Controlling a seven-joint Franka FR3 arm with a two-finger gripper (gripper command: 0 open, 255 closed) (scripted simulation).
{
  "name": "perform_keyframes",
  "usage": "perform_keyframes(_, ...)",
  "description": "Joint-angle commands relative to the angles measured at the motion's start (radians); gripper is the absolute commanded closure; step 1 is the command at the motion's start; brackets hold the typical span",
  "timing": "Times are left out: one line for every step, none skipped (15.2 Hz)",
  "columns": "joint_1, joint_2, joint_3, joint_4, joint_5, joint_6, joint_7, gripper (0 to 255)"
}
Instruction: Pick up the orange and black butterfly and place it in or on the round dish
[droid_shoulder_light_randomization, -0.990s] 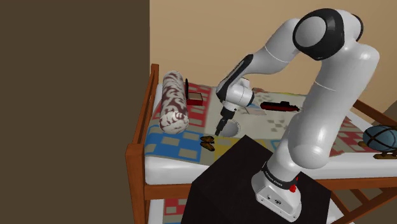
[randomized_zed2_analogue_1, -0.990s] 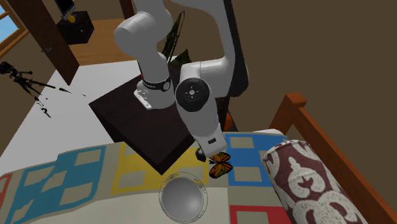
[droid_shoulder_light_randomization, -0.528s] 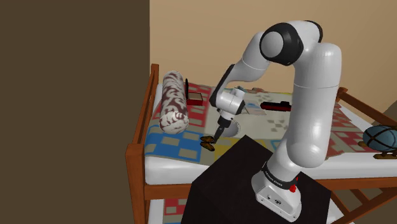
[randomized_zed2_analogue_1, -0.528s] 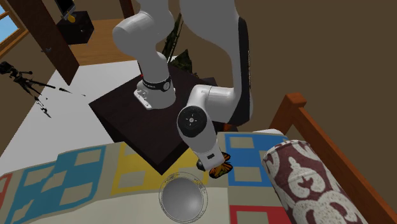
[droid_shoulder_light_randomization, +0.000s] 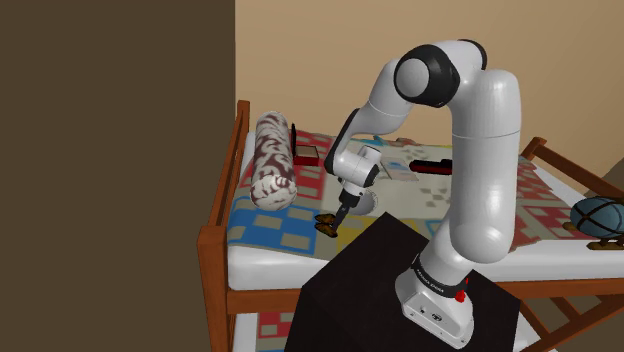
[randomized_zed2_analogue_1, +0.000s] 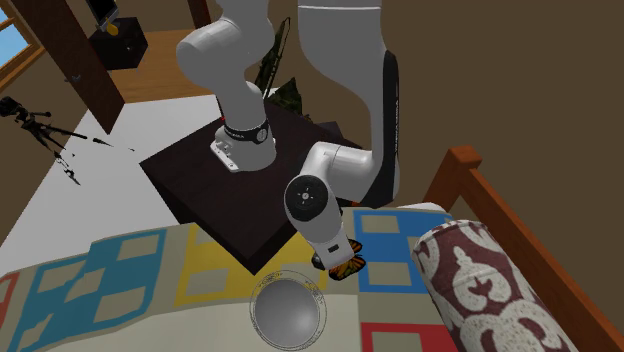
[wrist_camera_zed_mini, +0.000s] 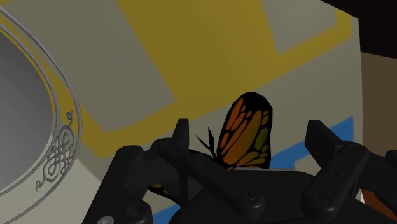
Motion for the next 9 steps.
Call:
perform_keyframes(0.0,0.001,0.001,0.0,0.002,0.001,-0.001,0)
perform_keyframes(0.0,0.001,0.001,0.0,0.002,0.001,-0.001,0)
perform_keyframes(0.0,0.001,0.001,0.0,0.002,0.001,-0.001,0)
perform_keyframes(0.0,0.001,0.001,0.0,0.002,0.0,-0.001,0)
perform_keyframes(0.0,0.001,0.001,0.0,0.002,0.0,-0.001,255)
perform_keyframes(0.0,0.001,0.001,0.0,0.002,0.0,-0.001,255)
perform_keyframes(0.0,0.001,0.001,0.0,0.002,0.0,-0.001,255)
perform_keyframes(0.0,0.001,0.001,0.0,0.002,0.0,-0.001,255)
perform_keyframes(0.0,0.001,0.001,0.0,0.002,0.0,-0.001,255)
